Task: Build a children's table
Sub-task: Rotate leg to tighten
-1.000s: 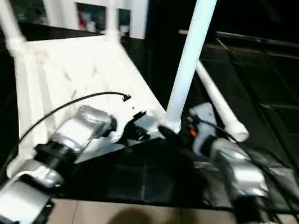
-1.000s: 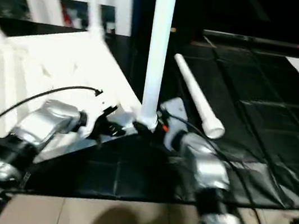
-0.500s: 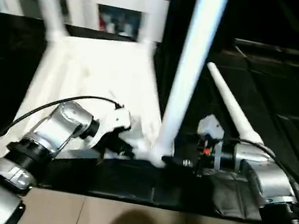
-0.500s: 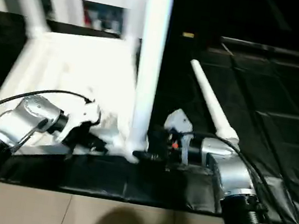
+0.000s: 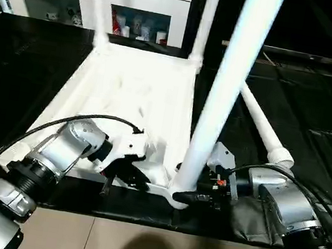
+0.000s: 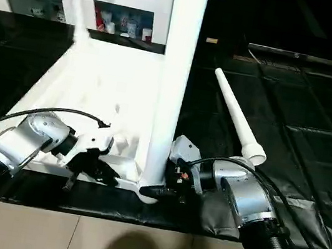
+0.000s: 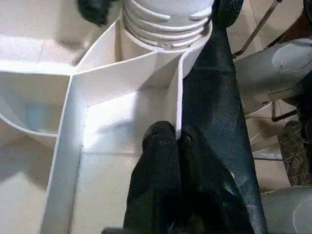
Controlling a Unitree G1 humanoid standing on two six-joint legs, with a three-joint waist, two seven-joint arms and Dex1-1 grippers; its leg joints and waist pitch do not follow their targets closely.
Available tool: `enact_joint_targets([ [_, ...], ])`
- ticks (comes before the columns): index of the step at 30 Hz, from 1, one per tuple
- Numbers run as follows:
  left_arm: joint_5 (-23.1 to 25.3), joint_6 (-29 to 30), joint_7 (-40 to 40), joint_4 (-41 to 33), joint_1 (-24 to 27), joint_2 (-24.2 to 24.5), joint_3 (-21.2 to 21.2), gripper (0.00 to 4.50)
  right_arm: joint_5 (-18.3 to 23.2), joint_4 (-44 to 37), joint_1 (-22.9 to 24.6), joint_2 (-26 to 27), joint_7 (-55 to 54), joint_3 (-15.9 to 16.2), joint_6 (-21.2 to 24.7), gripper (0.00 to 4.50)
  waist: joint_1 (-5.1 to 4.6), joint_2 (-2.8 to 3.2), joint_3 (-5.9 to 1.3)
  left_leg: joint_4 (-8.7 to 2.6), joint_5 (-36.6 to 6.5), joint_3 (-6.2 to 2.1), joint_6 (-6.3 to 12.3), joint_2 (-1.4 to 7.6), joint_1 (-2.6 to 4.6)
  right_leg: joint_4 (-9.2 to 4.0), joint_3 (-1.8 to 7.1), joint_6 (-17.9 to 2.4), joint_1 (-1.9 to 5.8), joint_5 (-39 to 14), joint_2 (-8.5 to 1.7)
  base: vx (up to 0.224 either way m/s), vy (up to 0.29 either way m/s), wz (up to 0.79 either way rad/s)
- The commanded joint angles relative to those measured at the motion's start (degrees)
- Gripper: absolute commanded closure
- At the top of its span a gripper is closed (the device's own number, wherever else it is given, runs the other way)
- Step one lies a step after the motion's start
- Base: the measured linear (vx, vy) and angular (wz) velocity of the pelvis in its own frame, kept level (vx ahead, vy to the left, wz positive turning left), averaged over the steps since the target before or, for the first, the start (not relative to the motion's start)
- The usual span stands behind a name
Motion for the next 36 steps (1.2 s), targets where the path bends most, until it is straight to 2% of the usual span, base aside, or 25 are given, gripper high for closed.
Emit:
enact_joint_targets([
  [1, -0.1, -0.6, -2.7, -1.0, -0.2, -0.1, -1.2, 4.50, 0.2, 0.4, -1.0, -0.8, 1.0, 0.2, -0.8, 1.16, -0.44, -0.30, -3.85, -3.74, -9.6, -0.42, 2.40, 1.96, 0.77, -4.46, 3.48, -8.2, 3.00, -15.0, -5.13, 0.000, 0.000, 0.00],
  [5, -0.1, -0.5, -2.6, -1.2, -0.1, 0.0, -1.3, 4.50, 0.3, 0.5, -0.9, -0.9, 1.5, 0.3, -1.2, 1.34, -0.46, -0.31, -3.86, -3.72, -9.5, -0.43, 2.49, 1.97, 0.74, -4.40, 3.46, -8.4, 2.98, -14.5, -5.06, 0.000, 0.000, 0.00],
  [7, -0.1, -0.5, -2.6, -1.3, 0.0, 0.1, -1.2, 4.50, 0.4, 0.6, -0.8, -0.8, 1.7, 0.4, -1.3, 1.65, -0.43, -0.36, -3.87, -3.69, -9.4, -0.40, 2.49, 1.94, 0.75, -4.39, 3.48, -8.4, 3.02, -14.7, -5.09, 0.000, 0.000, 0.00],
  [9, -0.3, -0.2, -2.5, -1.4, 0.1, 0.0, -1.2, 4.50, 0.6, 0.5, -0.6, -0.6, 1.8, 0.4, -1.4, 1.69, -0.43, -0.34, -3.87, -3.68, -9.3, -0.40, 2.56, 1.96, 0.78, -4.35, 3.47, -8.6, 2.97, -14.3, -5.04, 0.000, 0.000, 0.00],
  [11, -0.9, 0.6, -2.3, -1.5, 0.2, -0.2, -0.8, 4.50, 1.3, 0.3, -0.4, 0.0, 2.0, 0.1, -0.8, 1.77, -0.49, -0.57, -3.90, -3.65, -9.0, -0.35, 2.67, 1.94, 0.74, -4.28, 3.48, -8.6, 3.02, -14.0, -5.02, 0.000, 0.000, 0.00],
  [15, -2.4, 4.6, 0.2, -1.4, -0.2, -1.8, 1.0, 4.50, 2.1, -0.2, 0.1, 2.0, -0.7, -0.9, 0.0, 1.80, -0.46, -0.48, -3.91, -3.61, -8.4, -0.37, 2.81, 1.93, 0.69, -4.19, 3.47, -8.8, 3.02, -13.5, -5.02, 0.000, 0.000, 0.00],
  [16, -2.9, 7.2, 3.0, -1.0, -0.8, -3.3, 2.4, 4.50, 1.9, 0.1, 0.0, 4.0, -4.9, -2.0, 1.2, 1.80, -0.55, -0.12, -3.87, -3.63, -8.5, -0.38, 2.48, 1.95, 0.74, -4.28, 3.47, -9.0, 2.93, -13.7, -5.10, 0.000, 0.000, 0.00],
  [17, -2.9, 7.2, 3.0, -1.0, -0.8, -3.3, 2.4, 4.50, 1.9, 0.1, 0.0, 4.0, -4.9, -2.0, 1.2, 1.80, -0.78, -0.34, -3.83, -3.73, -8.9, -0.48, 2.04, 1.83, 0.61, -4.36, 3.38, -8.8, 3.11, -14.5, -5.10, 0.000, 0.000, 0.00],
  [19, -3.1, 8.8, 6.9, -0.2, -1.4, -5.0, 4.0, 4.50, 0.8, 1.0, -0.6, 6.3, -10.6, -3.0, 1.9, 1.80, -1.13, -0.28, -3.62, -3.79, -10.3, -0.41, 1.39, 1.65, 0.76, -4.83, 3.36, -8.2, 2.90, -17.1, -5.08, 0.000, 0.000, 0.00],
  [20, -3.4, 10.6, 10.2, 0.4, -1.9, -6.6, 5.4, 4.50, 0.0, 2.1, -1.3, 8.4, -15.4, -3.9, 2.6, 1.80, -1.50, -0.34, -3.72, -3.87, -10.6, -0.57, 0.82, 1.64, 0.62, -4.74, 3.29, -7.9, 3.21, -18.0, -5.13, 0.000, 0.000, 0.00],
  [21, -3.4, 11.7, 12.6, 0.7, -2.2, -7.5, 6.3, 4.50, -0.5, 2.9, -1.8, 9.9, -18.6, -4.5, 3.0, 1.80, -1.76, -0.12, -3.67, -3.97, -10.5, -0.70, 0.43, 1.69, 0.58, -4.69, 3.26, -7.9, 3.17, -17.8, -5.15, 0.000, 0.000, 0.00],
  [23, -3.6, 14.9, 17.5, 0.8, -2.8, -9.5, 8.2, 4.50, -1.6, 4.4, -2.9, 12.6, -24.4, -5.2, 3.8, 1.80, -2.73, -0.35, -3.73, -3.96, -10.8, -0.71, -0.04, 1.50, 0.58, -4.73, 3.19, -8.2, 3.24, -17.5, -5.04, 0.000, 0.000, 0.00],
  [24, -2.9, 17.8, 22.1, -0.1, -3.1, -11.3, 9.7, 4.50, -3.2, 5.6, -4.0, 15.0, -29.2, -5.1, 5.1, 1.81, -3.24, -0.21, -3.74, -3.90, -10.7, -0.79, -0.12, 1.39, 0.43, -4.73, 3.16, -8.2, 3.43, -17.5, -5.08, 0.000, 0.000, 0.00],
  [25, -2.8, 18.1, 22.4, -0.2, -3.1, -11.5, 9.9, 4.50, -3.3, 5.8, -4.1, 15.3, -29.8, -5.2, 5.3, 1.81, -3.80, -0.29, -3.77, -3.85, -9.9, -0.76, -0.08, 1.33, 0.30, -4.67, 3.16, -8.5, 3.44, -16.6, -5.01, 0.000, 0.000, 0.00],
  [27, -2.9, 20.5, 25.0, -1.2, -3.2, -12.8, 11.2, 4.50, -4.0, 7.3, -5.2, 17.7, -34.3, -5.8, 6.3, 1.81, -4.32, -0.35, -3.83, -3.65, -9.2, -0.63, 0.68, 1.11, 0.29, -4.71, 3.30, -8.9, 3.45, -15.5, -4.96, 0.000, 0.000, 0.00],
  [28, -2.9, 22.2, 28.6, -1.9, -3.2, -14.7, 12.8, 4.50, -4.2, 8.8, -6.3, 20.3, -38.7, -6.8, 7.2, 1.81, -4.59, -0.28, -3.97, -3.59, -8.1, -0.60, 1.01, 1.17, 0.21, -4.50, 3.33, -9.3, 3.54, -13.8, -4.90, 0.000, 0.000, 0.00],
  [29, -3.0, 22.8, 29.8, -2.0, -3.3, -15.3, 13.3, 4.50, -4.4, 9.3, -6.7, 21.1, -40.1, -7.0, 7.5, 1.81, -4.72, -0.50, -3.98, -3.61, -7.4, -0.56, 1.19, 1.22, 0.22, -4.43, 3.38, -9.6, 3.47, -12.7, -4.82, 0.000, 0.000, 0.00],
  [30, -3.1, 23.7, 32.7, -2.2, -3.4, -16.9, 14.5, 4.50, -4.7, 10.4, -7.5, 22.7, -42.9, -7.5, 8.1, 1.81, -4.79, -0.41, -4.02, -3.54, -6.2, -0.54, 1.78, 1.23, 0.28, -4.27, 3.40, -10.4, 3.44, -10.5, -4.81, 0.000, 0.000, 0.00],
  [33, -3.2, 24.1, 34.1, -2.4, -3.5, -17.8, 14.8, 4.50, -3.8, 10.7, -7.8, 23.7, -41.9, -8.0, 7.7, 1.81, -4.77, -0.48, -4.08, -3.52, -5.6, -0.51, 2.84, 1.29, 0.22, -4.01, 3.40, -11.0, 3.57, -8.0, -4.71, 0.000, 0.000, 0.00],
  [34, -3.4, 24.7, 35.3, -2.9, -3.4, -18.4, 15.0, 4.50, -4.0, 10.9, -7.9, 24.3, -42.2, -8.1, 7.1, 1.25, -4.62, -0.55, -4.09, -3.45, -5.4, -0.40, 3.38, 1.35, 0.35, -3.95, 3.47, -11.2, 3.50, -7.0, -4.75, 0.000, 0.000, 0.00],
  [36, -3.3, 24.7, 35.4, -3.2, -3.4, -18.3, 14.8, 4.50, -4.1, 10.7, -7.8, 24.3, -41.9, -8.0, 7.0, 1.11, -4.53, -0.50, -4.04, -3.50, -5.3, -0.44, 3.47, 1.36, 0.30, -3.88, 3.45, -11.3, 3.57, -6.9, -4.82, 0.000, 0.000, 0.00],
])
